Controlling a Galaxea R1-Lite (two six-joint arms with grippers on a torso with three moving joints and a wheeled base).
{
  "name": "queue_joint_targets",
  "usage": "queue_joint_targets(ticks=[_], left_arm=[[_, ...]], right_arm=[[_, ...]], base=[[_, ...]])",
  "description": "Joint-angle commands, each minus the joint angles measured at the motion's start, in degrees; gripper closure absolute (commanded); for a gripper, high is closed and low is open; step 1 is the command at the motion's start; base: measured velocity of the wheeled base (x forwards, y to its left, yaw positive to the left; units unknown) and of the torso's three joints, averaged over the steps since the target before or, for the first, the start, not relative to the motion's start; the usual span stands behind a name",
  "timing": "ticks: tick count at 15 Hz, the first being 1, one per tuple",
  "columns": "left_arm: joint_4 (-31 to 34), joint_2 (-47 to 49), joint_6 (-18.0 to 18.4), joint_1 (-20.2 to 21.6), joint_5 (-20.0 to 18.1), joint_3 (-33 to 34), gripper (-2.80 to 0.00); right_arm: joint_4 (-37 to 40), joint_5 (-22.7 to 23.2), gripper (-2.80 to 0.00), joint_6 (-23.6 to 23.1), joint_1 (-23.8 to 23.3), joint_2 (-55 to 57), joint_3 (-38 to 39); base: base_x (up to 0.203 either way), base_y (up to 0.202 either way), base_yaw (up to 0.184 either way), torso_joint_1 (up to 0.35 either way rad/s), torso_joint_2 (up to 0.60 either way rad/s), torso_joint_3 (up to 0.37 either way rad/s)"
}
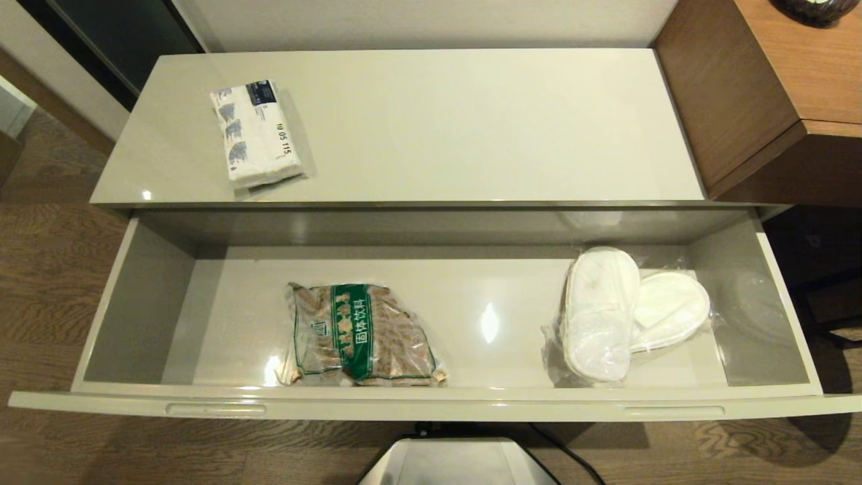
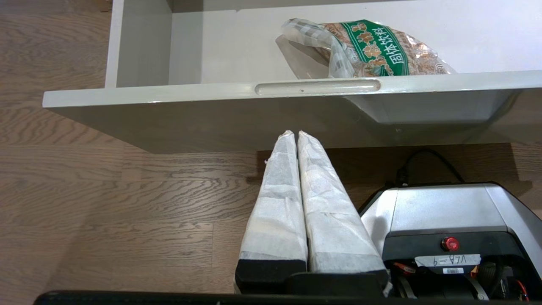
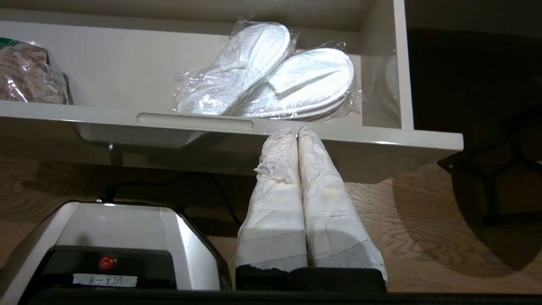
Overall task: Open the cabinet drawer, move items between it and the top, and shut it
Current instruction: Pick up the tissue on the table
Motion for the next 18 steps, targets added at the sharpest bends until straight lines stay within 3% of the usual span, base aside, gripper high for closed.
queue_joint_targets(ticks=[1,3,4,7,12,15,18], left_arm=[[0.0,0.1,0.0,0.0,0.0,0.0,0.00],[0.1,0.1,1.1,0.0,-0.2,0.0,0.00],[-0.1,0.1,-0.1,0.0,0.1,0.1,0.00],[-0.2,0.2,3.3,0.0,0.2,-0.1,0.00],[0.1,0.6,3.8,0.0,0.3,-1.0,0.00],[5.2,11.6,2.5,0.2,0.6,-16.7,0.00],[16.7,35.7,-1.2,0.5,1.6,-39.5,0.00]], right_arm=[[0.5,0.0,0.00,0.9,0.0,-0.8,0.2],[3.9,-0.5,0.00,3.6,0.1,-0.8,0.0],[3.1,-0.6,0.00,4.9,0.1,-0.8,0.1],[3.1,-0.6,0.00,4.9,0.0,-0.8,0.1],[3.0,-0.6,0.00,5.3,0.0,-0.8,0.1],[3.0,-0.6,0.00,5.4,0.1,-0.8,0.1],[3.0,-0.6,0.00,5.3,0.1,-0.8,0.1]], base=[[0.000,0.000,0.000,0.000,0.00,0.000],[0.000,0.000,0.000,0.000,0.00,0.000],[0.000,0.000,0.000,0.000,0.00,0.000],[0.000,0.000,0.000,0.000,0.00,0.000],[0.000,0.000,0.000,0.000,0.00,0.000],[0.000,0.000,0.000,0.000,0.00,0.000],[0.000,0.000,0.000,0.000,0.00,0.000]])
